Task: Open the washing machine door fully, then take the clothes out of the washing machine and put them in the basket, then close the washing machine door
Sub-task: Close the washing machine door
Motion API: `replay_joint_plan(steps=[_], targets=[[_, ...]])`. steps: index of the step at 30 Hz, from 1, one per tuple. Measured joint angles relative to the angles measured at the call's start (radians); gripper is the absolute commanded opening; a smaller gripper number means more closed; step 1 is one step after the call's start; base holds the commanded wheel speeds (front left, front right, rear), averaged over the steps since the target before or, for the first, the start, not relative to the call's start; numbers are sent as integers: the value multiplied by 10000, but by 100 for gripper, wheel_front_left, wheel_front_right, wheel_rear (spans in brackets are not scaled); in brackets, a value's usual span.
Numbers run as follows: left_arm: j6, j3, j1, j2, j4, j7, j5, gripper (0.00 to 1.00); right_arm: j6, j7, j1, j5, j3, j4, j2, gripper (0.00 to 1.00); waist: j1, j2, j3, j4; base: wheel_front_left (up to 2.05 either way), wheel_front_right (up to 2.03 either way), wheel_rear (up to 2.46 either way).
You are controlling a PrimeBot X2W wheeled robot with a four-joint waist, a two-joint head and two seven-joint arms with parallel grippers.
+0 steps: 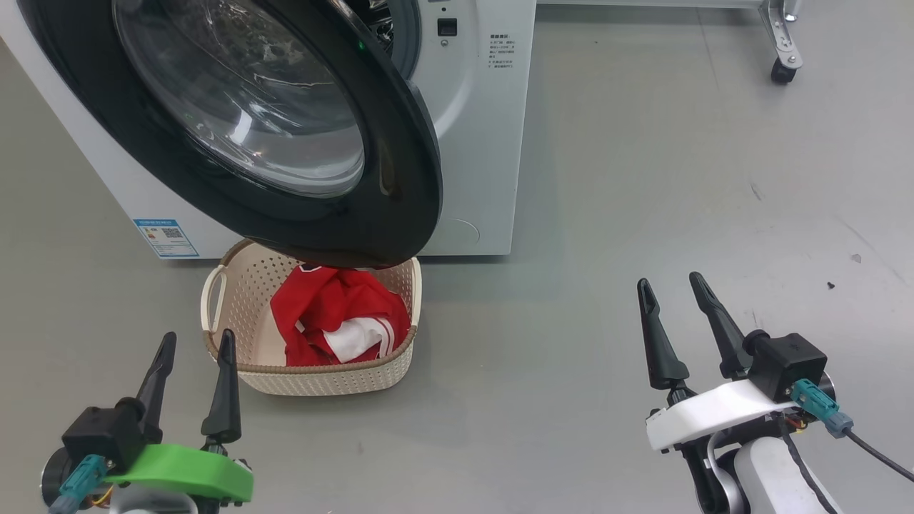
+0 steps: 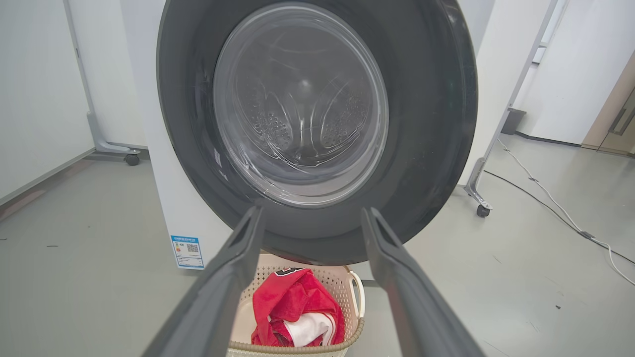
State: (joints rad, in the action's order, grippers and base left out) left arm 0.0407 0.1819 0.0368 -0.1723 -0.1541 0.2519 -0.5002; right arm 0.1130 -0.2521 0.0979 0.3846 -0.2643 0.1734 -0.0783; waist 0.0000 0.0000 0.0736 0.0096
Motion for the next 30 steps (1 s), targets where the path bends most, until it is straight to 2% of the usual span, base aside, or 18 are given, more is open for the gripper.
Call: replay_joint_plan(steps=[18, 20, 30], targets=[[174, -21, -19, 81, -73, 0, 282, 100, 29, 0, 0, -90, -15, 52, 35, 100, 0, 0, -30, -25, 0, 0, 0], [176, -21, -23, 107, -96, 0, 282, 100, 29, 0, 0, -102, -31, 73, 35, 0, 0, 0, -32, -24, 0, 0, 0], [274, 169, -57, 278, -102, 2, 385, 100, 84, 0, -55, -199, -138, -165, -15, 0, 0, 0, 180, 184, 0, 0, 0]])
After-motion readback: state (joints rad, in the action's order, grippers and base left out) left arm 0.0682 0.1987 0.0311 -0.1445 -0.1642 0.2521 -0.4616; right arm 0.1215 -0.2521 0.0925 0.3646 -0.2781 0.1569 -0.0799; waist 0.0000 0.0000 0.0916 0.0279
